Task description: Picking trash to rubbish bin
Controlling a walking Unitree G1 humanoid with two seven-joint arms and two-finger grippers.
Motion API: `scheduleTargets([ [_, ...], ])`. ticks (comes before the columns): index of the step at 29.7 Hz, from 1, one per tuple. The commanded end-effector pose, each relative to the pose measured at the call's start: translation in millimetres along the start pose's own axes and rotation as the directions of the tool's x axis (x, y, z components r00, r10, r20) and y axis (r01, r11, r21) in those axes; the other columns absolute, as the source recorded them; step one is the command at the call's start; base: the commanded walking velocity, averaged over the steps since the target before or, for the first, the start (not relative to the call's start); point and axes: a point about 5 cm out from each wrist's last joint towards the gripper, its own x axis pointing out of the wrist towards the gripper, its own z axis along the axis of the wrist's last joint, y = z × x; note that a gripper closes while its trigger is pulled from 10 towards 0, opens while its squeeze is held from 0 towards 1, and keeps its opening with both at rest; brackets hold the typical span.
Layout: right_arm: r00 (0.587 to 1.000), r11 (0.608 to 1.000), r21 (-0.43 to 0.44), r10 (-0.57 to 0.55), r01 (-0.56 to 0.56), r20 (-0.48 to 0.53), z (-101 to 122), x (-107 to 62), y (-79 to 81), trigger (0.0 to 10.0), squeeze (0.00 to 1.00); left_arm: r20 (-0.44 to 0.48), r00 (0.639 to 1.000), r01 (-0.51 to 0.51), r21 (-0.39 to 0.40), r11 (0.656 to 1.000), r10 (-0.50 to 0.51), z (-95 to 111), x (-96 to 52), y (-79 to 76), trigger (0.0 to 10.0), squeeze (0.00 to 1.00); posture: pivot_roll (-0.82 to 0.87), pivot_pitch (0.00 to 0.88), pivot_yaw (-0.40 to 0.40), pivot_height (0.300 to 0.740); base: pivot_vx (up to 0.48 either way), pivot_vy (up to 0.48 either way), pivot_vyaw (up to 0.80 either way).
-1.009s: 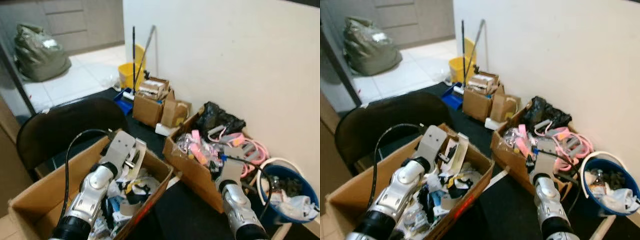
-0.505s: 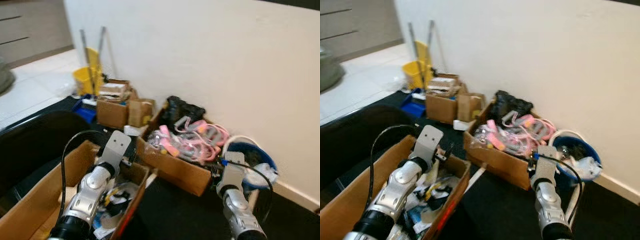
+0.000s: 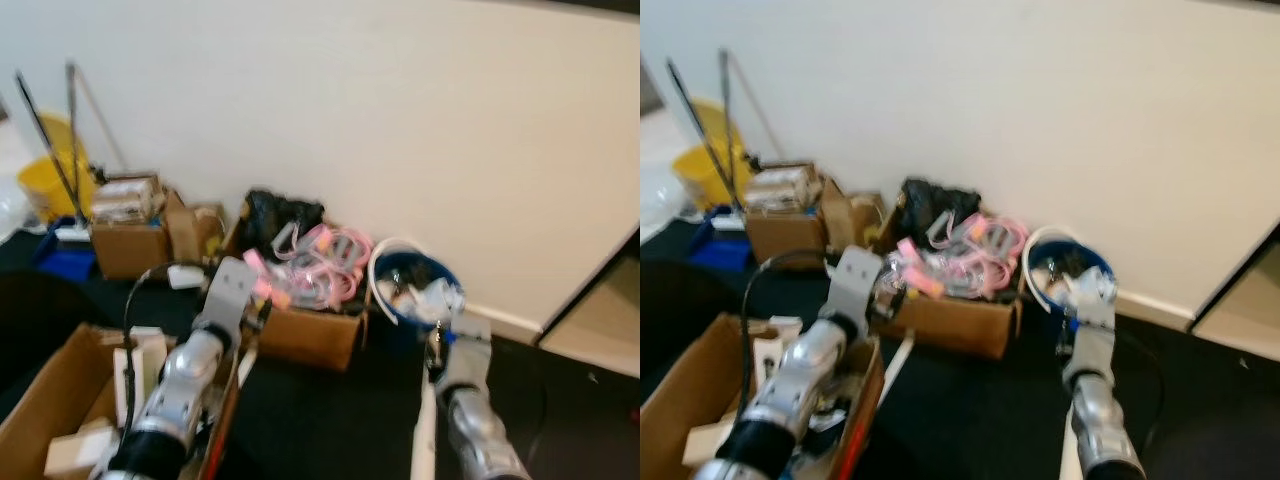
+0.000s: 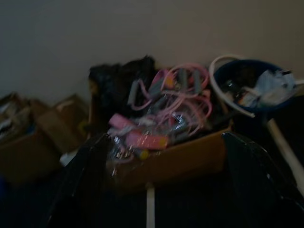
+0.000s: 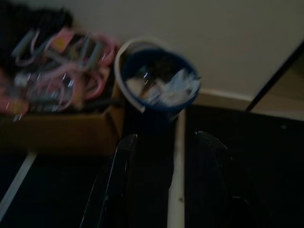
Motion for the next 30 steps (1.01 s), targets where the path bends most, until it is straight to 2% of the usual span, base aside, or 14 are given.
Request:
scheduleTargets([
  [1, 0.999, 1.0, -0.002, 0.006, -0.006, -0.037, -8.1, -3.2, 2.8, 10.0, 0.0, -0.006, 1.0, 0.01, -0.005, 1.0, -0.01, -2.1, 0.3, -3.3, 10.0, 0.0, -0.07, 0.066, -0.013, 0.74, 0.0, 0.0, -0.8],
  [13, 0.999, 1.0, -0.018, -0.001, 0.0, -0.042, -8.8, -4.3, 2.0, 10.0, 0.0, -0.01, 1.0, -0.017, -0.012, 1.0, 0.017, -4.4, 0.1, 1.7, 10.0, 0.0, -0.07, 0.071, -0.011, 0.74, 0.0, 0.0, -0.8],
  [20, 0.999, 1.0, -0.007, 0.007, -0.007, -0.04, -7.2, -4.3, 2.1, 10.0, 0.0, -0.003, 1.0, 0.005, -0.008, 1.0, -0.005, -1.2, 1.0, -1.9, 10.0, 0.0, -0.07, 0.071, -0.015, 0.74, 0.0, 0.0, -0.8],
  [23, 0.999, 1.0, -0.025, 0.005, -0.006, -0.053, -10.2, -5.0, 1.9, 10.0, 0.0, -0.027, 0.999, -0.018, -0.027, 0.999, 0.017, -5.7, -0.3, 1.5, 10.0, 0.0, -0.07, 0.075, -0.009, 0.74, 0.0, 0.0, -0.8],
  [24, 0.999, 0.998, -0.064, -0.008, 0.005, -0.047, -10.2, -5.5, 0.5, 10.0, 0.0, -0.036, 0.999, -0.026, -0.053, 0.998, 0.024, -7.1, -1.3, 2.9, 10.0, 0.0, -0.07, 0.074, -0.009, 0.74, 0.0, 0.0, -0.8],
  [30, 0.998, 0.996, -0.083, -0.02, 0.015, -0.061, -12.9, -6.7, -2.7, 10.0, 0.0, -0.033, 0.999, -0.026, -0.048, 0.999, 0.024, -6.6, -0.9, 4.7, 10.0, 0.0, -0.08, 0.063, -0.008, 0.74, 0.0, 0.0, -0.8],
])
